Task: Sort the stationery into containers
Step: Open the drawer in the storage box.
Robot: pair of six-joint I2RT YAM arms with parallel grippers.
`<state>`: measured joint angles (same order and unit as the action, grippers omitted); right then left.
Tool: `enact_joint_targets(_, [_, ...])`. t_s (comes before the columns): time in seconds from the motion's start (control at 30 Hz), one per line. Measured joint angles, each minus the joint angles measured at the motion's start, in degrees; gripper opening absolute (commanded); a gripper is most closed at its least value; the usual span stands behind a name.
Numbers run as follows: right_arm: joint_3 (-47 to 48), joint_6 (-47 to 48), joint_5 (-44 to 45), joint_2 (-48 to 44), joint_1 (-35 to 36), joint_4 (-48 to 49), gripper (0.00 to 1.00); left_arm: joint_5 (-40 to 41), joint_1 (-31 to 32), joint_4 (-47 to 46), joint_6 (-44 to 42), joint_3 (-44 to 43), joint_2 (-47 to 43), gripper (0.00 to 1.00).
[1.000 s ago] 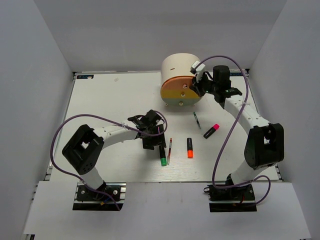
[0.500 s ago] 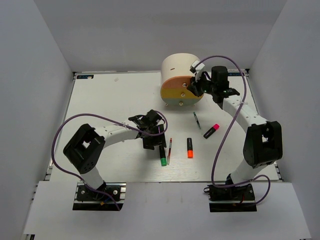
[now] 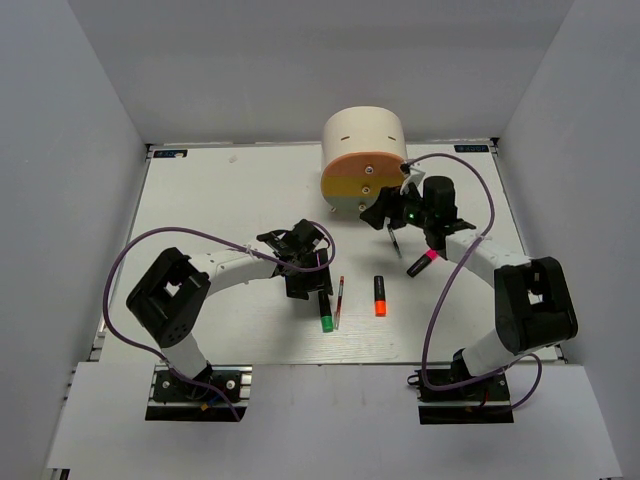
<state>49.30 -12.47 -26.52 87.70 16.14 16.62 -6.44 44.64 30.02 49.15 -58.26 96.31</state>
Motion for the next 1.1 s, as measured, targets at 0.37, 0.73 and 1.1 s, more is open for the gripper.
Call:
enact_joint_targets(0.37, [2.8, -23.8, 12.9, 4.3, 0.9, 5.9, 0.56, 0.1, 0.0, 0.1, 0.0, 0.0, 0.0, 0.75])
enact_joint_targets(0.73, [4.8, -32.1, 14.9, 9.2, 2.0, 8.6, 0.56, 0.3, -0.1, 0.5, 0.0, 0.0, 0.0, 0.75])
enact_joint_targets(1.1, [6.4, -36.7, 16.5, 12.1, 2.4, 12.1, 0.53, 0.3, -0.2, 0.9, -0.1, 0.0, 0.0, 0.75])
